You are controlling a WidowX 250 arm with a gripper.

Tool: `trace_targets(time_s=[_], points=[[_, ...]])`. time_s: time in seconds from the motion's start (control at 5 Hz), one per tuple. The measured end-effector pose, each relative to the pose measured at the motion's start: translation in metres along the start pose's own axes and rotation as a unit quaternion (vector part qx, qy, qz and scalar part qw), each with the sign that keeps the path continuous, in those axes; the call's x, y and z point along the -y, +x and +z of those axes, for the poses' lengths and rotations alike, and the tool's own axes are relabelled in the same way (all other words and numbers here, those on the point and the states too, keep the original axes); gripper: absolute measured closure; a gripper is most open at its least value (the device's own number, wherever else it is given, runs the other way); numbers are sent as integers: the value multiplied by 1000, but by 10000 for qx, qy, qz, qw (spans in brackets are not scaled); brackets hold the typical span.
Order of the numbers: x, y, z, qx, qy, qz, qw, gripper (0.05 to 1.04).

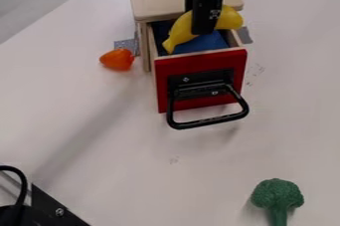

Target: Move the banana inside the drawer

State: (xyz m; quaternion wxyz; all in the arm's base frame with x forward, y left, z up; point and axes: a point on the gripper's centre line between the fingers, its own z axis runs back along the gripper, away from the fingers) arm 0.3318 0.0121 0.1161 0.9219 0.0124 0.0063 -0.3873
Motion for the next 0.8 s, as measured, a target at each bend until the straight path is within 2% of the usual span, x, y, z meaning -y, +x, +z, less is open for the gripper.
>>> trace_targets(time_s=[0.4, 0.6, 0.8], points=[[-19, 7, -5, 45, 27, 128, 9999, 535], [-26, 9, -2, 43, 16, 187, 9998, 460], [-28, 7, -2, 53, 5, 222, 9997, 168]])
